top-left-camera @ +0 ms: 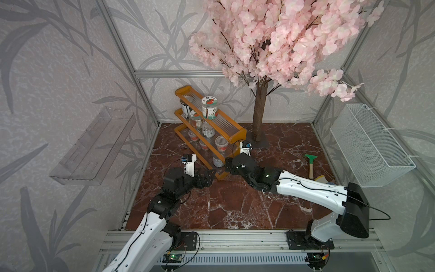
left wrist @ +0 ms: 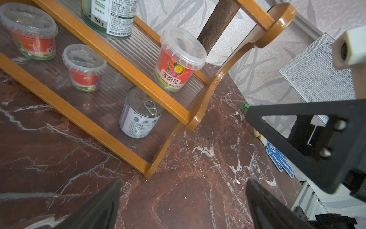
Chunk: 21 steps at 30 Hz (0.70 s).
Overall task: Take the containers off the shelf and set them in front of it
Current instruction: Move the shelf to the center of the board.
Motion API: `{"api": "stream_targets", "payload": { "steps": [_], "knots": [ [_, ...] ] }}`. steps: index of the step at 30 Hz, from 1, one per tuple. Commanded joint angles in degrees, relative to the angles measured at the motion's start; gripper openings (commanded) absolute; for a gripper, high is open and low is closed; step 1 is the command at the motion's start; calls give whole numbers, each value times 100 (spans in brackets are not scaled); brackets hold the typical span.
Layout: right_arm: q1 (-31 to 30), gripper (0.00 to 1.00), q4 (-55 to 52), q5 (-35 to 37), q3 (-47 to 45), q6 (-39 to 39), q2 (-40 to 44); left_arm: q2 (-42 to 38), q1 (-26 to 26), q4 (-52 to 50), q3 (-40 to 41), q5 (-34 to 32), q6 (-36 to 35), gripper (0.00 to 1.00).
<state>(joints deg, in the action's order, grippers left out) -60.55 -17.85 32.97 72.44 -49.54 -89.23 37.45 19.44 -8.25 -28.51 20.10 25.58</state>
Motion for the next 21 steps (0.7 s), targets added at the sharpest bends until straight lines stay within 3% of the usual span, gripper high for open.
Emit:
{"api": "stream_targets", "payload": {
  "steps": [1,3,11,21],
  "knots": [
    [-124,93,-953,675,476,-863,-319,-175,-10,-201,-165,-257,17,100],
    [-125,92,-1240,763,660,-1182,-512,-195,-17,-194,-146,-277,10,100],
    [-134,91,-816,853,981,-982,-1067,-183,-28,-98,-96,-275,63,100],
    [-162,89,-1033,1126,1662,-1358,-1728,-231,-37,7,21,-173,84,100]
  ]
}}
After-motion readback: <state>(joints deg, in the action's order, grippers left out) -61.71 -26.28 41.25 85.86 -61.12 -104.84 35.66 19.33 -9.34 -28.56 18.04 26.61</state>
